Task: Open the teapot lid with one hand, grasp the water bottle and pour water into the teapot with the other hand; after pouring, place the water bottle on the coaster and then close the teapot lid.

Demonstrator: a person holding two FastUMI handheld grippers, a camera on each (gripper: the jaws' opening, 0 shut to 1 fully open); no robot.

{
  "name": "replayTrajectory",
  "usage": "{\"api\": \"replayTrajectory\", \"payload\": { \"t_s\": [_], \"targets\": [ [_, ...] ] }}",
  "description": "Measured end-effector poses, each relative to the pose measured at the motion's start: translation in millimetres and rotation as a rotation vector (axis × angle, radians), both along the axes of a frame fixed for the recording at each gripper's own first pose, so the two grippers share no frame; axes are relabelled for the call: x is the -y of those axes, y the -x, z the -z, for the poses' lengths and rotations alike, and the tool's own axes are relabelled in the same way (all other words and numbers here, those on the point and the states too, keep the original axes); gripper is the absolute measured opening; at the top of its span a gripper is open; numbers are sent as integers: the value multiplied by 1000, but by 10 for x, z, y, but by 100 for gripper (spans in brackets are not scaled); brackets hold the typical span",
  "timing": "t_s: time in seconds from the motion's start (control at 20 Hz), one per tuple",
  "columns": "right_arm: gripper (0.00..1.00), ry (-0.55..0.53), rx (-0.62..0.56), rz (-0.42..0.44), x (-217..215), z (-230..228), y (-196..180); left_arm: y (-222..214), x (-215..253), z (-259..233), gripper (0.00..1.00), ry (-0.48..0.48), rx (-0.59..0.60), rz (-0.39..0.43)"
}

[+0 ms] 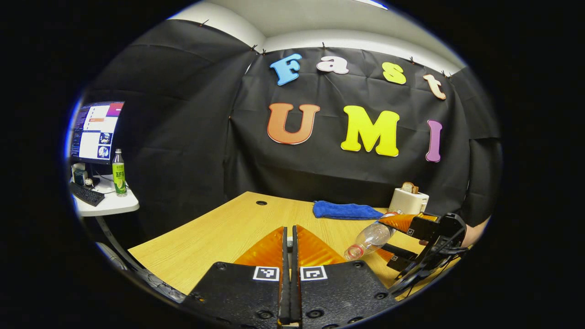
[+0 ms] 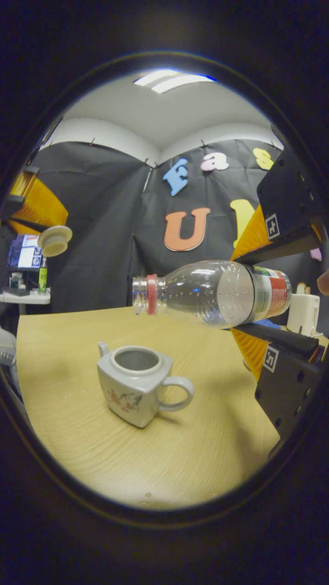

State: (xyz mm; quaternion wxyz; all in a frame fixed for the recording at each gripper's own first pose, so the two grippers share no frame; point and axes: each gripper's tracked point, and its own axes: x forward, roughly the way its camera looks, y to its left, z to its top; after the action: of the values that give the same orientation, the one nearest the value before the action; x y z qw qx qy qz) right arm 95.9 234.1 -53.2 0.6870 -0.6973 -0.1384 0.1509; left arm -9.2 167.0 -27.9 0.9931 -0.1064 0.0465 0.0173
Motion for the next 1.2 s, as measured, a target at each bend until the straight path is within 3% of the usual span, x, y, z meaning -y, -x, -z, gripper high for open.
{"api": "replayTrajectory", "payload": {
  "t_s": [0.25, 0.5, 0.65, 0.8, 1.2],
  "targets": [
    [70, -407, -263, 78, 280, 18, -1, -34, 92, 42, 3, -6, -13, 15],
    [69, -862, -445, 112, 485, -240, -133, -79, 275, 44, 3, -26, -15, 51],
    [69, -999, -427, 92, 629, -490, -403, -98, 323, 67, 3, -36, -22, 54],
    [69, -1154, -555, 121, 698, -344, -631, -111, 349, 90, 3, -41, -27, 61],
    [69, -1356, -747, 188, 771, 81, -1067, -115, 342, 120, 3, -27, -35, 67]
  ]
}}
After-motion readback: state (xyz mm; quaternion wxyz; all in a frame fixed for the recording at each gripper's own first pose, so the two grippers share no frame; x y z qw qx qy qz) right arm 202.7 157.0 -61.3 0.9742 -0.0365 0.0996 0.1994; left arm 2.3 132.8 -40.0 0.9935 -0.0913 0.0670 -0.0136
